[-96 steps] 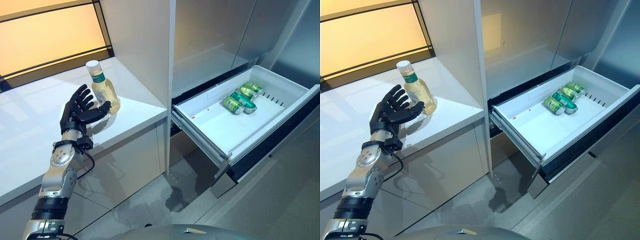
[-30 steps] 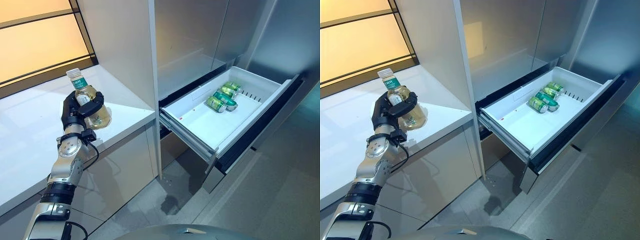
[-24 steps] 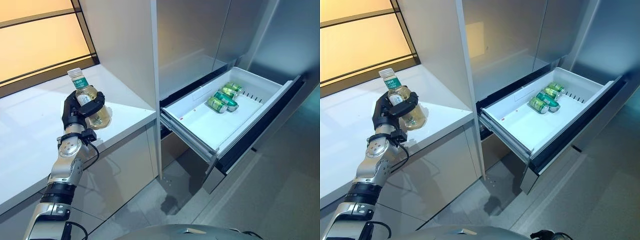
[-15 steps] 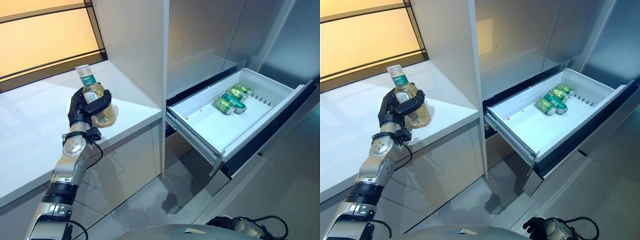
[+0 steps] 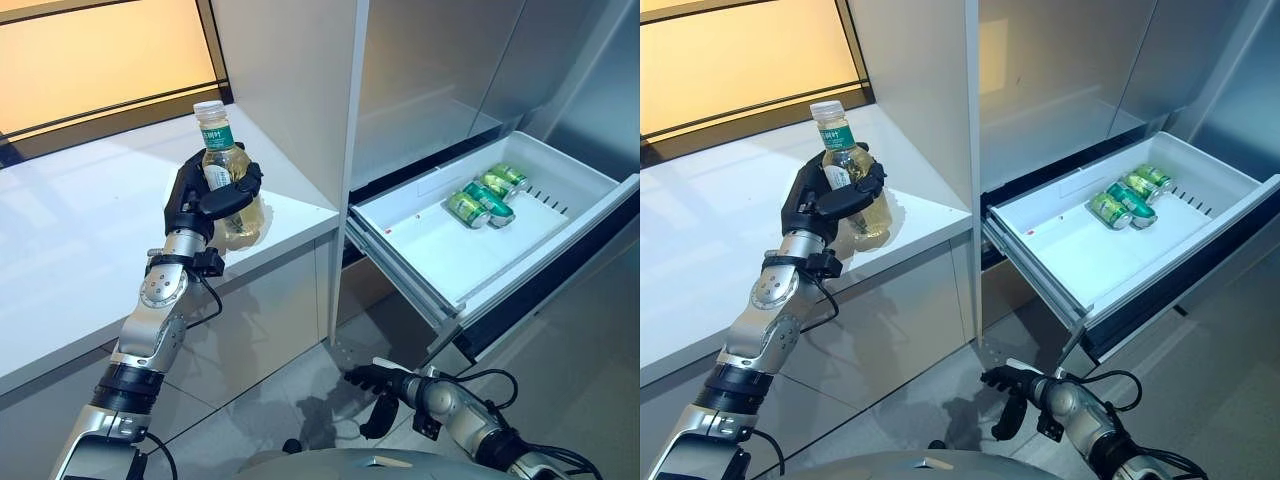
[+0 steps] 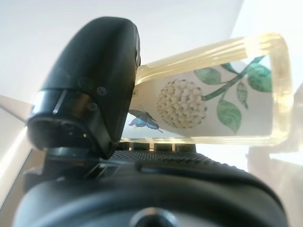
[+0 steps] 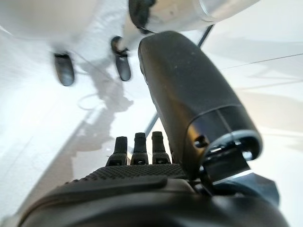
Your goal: Put drinks into fridge and close the fridge
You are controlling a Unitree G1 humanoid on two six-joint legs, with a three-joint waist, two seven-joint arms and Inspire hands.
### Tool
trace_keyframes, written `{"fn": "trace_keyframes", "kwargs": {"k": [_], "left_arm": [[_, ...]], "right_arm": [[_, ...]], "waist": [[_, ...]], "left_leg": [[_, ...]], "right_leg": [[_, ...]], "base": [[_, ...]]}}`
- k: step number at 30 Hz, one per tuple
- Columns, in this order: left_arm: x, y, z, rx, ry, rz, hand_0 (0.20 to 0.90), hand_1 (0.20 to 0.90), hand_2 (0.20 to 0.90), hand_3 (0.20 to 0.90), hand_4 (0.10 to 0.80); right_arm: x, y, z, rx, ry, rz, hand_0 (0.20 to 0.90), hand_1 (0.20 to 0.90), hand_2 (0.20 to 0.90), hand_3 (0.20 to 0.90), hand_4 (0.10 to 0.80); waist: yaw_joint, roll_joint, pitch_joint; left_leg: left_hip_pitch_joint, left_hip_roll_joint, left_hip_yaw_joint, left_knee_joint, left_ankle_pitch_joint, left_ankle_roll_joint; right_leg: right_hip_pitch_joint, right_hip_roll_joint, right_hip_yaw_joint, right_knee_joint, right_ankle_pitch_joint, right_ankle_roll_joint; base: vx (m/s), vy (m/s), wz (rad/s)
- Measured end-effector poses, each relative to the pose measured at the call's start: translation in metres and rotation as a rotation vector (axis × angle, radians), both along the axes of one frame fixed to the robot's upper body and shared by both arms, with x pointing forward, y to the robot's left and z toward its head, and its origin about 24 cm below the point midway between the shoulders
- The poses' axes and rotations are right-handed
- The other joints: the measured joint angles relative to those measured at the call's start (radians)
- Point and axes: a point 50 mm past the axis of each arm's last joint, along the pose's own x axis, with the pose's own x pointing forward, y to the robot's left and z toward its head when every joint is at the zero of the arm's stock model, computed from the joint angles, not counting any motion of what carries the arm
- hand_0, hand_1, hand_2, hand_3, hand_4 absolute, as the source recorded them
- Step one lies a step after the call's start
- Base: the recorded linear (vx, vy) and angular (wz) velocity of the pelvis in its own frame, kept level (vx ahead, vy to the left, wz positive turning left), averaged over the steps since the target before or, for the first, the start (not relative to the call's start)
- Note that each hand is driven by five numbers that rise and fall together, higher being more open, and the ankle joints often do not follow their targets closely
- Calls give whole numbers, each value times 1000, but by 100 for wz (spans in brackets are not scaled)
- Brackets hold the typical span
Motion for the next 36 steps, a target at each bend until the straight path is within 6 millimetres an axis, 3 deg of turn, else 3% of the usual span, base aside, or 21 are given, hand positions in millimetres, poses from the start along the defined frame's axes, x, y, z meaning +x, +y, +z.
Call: {"fn": "trace_keyframes", "kwargs": {"k": [3,7,10,15,21,28,36], "left_arm": [[-2,-3,7,-29,-23,-24,300,300,300,200,100],[-6,-10,22,-27,-86,-63,300,300,300,200,100],[-11,-14,32,-13,-133,-97,300,300,300,200,100],[-15,-19,41,-6,-200,-142,300,300,300,200,100],[-16,-21,40,8,-201,-181,300,300,300,200,100],[-25,-20,31,25,-208,-245,300,300,300,200,100],[-32,-18,26,47,-223,-305,300,300,300,200,100]], "right_arm": [[-6,9,-1,9,-16,56,900,900,900,900,800],[-1,25,21,84,-98,110,900,900,900,900,800],[12,39,49,163,-184,154,900,900,900,900,800],[21,47,76,236,-226,222,900,900,900,900,800],[32,41,105,303,-212,291,900,900,900,900,800],[42,26,143,506,-90,301,900,900,900,900,800],[50,17,201,831,-107,377,900,900,900,900,800]], "waist": [[1,3,3],[7,5,10],[9,7,14],[11,7,20],[9,6,23],[9,-4,33],[10,-17,46]], "left_leg": [[-2,-4,-8,0,2,3],[-4,-7,-11,0,3,5],[-3,-7,-12,0,3,5],[-4,-7,-12,0,3,5],[-4,-7,-11,0,3,5],[-4,-7,-11,0,3,5],[-4,-8,-10,0,3,5]], "right_leg": [[1,-4,-10,0,-2,4],[0,-7,-13,0,-3,5],[1,-6,-14,0,-3,5],[0,-6,-13,0,-3,5],[0,-6,-12,0,-3,5],[0,-6,-12,0,-3,5],[0,-6,-11,0,-3,5]], "base": [[-25,8,9],[-63,2,4],[-43,12,1],[-34,10,0],[-6,0,0],[0,0,0],[0,0,0]]}}
